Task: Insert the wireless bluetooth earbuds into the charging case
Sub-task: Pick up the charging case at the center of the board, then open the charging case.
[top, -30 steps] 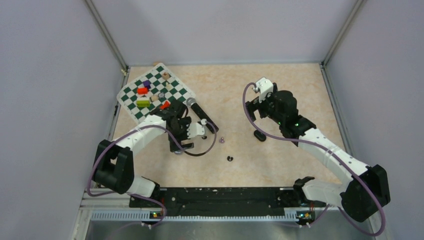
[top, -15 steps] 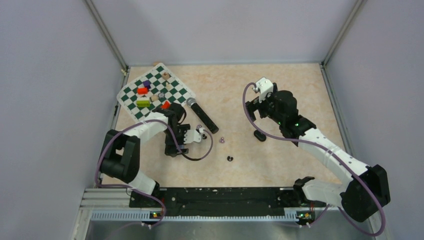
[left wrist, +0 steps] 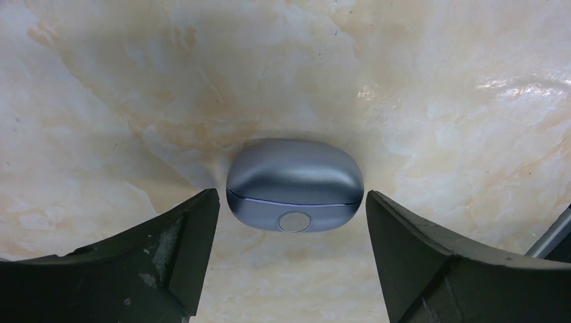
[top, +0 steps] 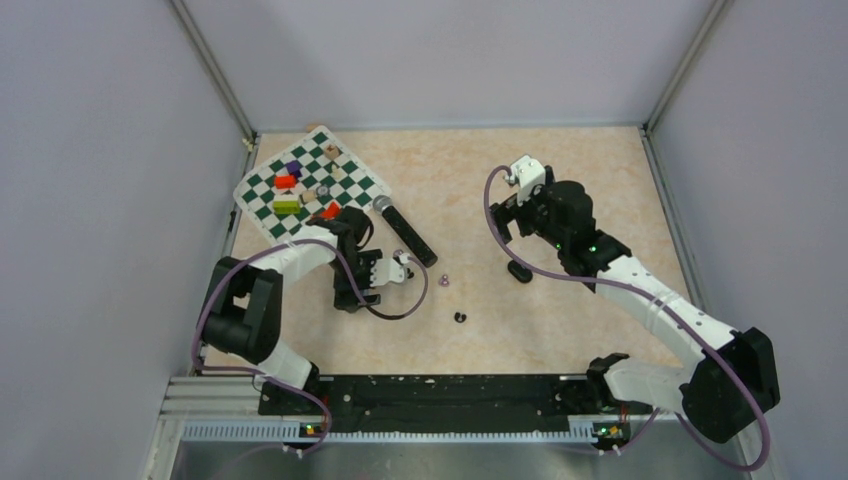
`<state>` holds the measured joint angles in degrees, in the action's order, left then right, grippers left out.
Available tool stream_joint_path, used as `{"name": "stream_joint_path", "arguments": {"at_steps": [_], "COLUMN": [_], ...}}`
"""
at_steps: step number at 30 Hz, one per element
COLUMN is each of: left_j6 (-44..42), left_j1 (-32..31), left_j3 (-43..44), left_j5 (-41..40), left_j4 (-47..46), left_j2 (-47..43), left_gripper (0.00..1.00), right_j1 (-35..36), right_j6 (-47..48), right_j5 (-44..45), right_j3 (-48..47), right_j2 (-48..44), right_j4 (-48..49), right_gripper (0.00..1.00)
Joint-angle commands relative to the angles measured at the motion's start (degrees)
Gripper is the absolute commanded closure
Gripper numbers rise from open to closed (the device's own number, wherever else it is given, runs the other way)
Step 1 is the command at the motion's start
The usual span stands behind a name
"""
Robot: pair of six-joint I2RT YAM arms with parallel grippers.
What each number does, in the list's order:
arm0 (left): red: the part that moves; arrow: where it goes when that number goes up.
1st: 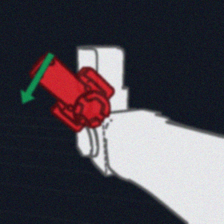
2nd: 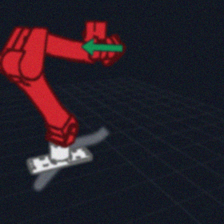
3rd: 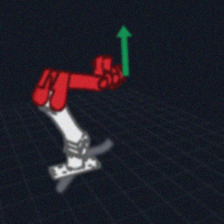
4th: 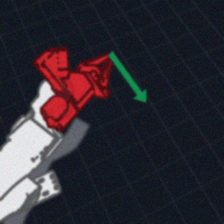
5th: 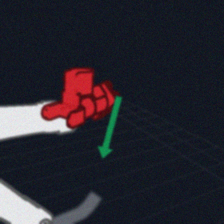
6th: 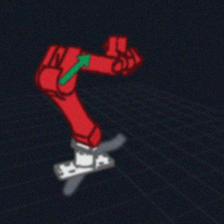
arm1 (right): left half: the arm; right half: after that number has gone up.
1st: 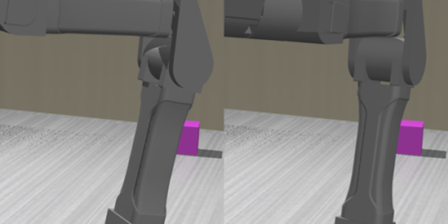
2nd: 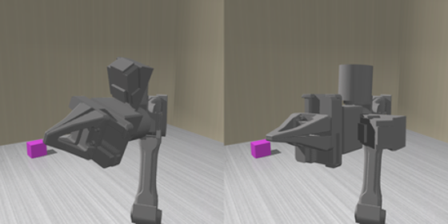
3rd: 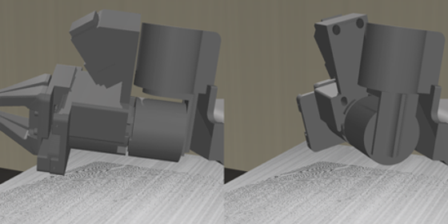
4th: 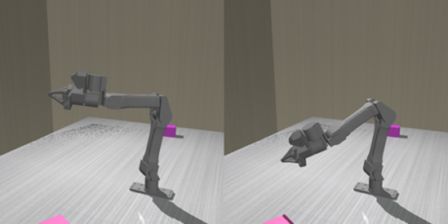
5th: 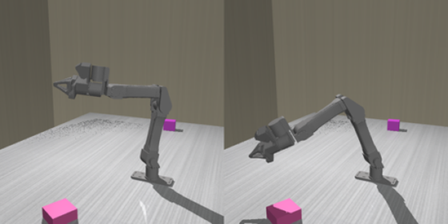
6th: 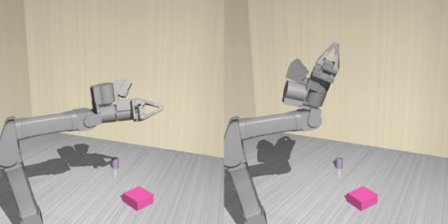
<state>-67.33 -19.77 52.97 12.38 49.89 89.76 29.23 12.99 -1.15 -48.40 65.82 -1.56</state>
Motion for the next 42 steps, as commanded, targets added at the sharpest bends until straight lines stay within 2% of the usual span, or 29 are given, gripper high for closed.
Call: {"name": "stream_joint_path", "arguments": {"at_steps": [1,7,14,19,24,29,31,35,42], "left_j6": [1.09,3.27,9.14,13.12,15.43,17.53,19.67,23.65,26.73], "left_j1": [0.06,-0.07,-0.76,-2.29,-5.78,-9.89,-10.55,-10.89,-10.99], "left_j3": [-0.89,-0.78,2.99,7.77,9.34,12.81,13.8,12.46,9.85], "left_j5": [1.04,1.66,4.5,10.89,14.86,15.13,15.25,15.75,14.56], "left_j4": [-0.56,-1.01,-1.31,-2.56,-9.08,-9.86,-10.52,-14.76,-18.81], "left_j2": [1.01,1.06,-3.87,-13.16,-20.79,-20.48,-19.55,-20.32,-21.7], "left_gripper": [0.17,0.4,0.51,0.49,0.48,0.48,0.48,0.48,0.48], "right_j1": [0.74,0.74,0.74,0.76,0.75,0.74,0.74,1.08,4.87], "right_j6": [0.37,-0.32,-3.27,-7.75,-15.95,-24.21,-26.81,-33.76,-35.84], "right_j5": [0.31,0.54,-0.2,-4.99,-12.41,-22.66,-28.6,-37.31,-35.41], "right_j3": [-0.46,-2.05,-8.07,-12.89,-18.45,-19.66,-19.17,-13.12,-8.57], "right_j2": [-0.06,0.05,-0.26,0.79,6.8,11.47,12.39,11.85,11.3], "right_j4": [2.2,-0.15,-5.61,-8.66,-9.17,-5.66,-3.89,5.19,10.84], "right_gripper": [0.01,0.01,0.07,0.1,0.13,0.24,0.31,0.37,0.38]}}
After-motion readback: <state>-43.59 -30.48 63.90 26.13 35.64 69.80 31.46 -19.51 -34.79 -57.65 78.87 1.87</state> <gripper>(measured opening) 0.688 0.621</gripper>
